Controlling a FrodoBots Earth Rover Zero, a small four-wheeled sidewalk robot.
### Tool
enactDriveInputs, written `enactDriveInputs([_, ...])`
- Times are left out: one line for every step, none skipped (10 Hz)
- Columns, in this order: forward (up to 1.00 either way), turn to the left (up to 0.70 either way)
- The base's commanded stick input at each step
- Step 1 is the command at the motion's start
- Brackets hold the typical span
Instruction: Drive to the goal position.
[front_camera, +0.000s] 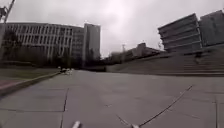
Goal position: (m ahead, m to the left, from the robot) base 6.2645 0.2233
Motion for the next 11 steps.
enactDriveInputs([0.7,-0.01])
enactDriveInputs([0.7,0.05])
enactDriveInputs([0.7,0.15])
enactDriveInputs([0.7,0.34])
enactDriveInputs([0.7,0.26])
enactDriveInputs([0.7,0.01])
enactDriveInputs([0.7,-0.01])
enactDriveInputs([0.7,-0.01])
enactDriveInputs([0.7,-0.01])
enactDriveInputs([0.7,-0.01])
enactDriveInputs([0.7,-0.01])
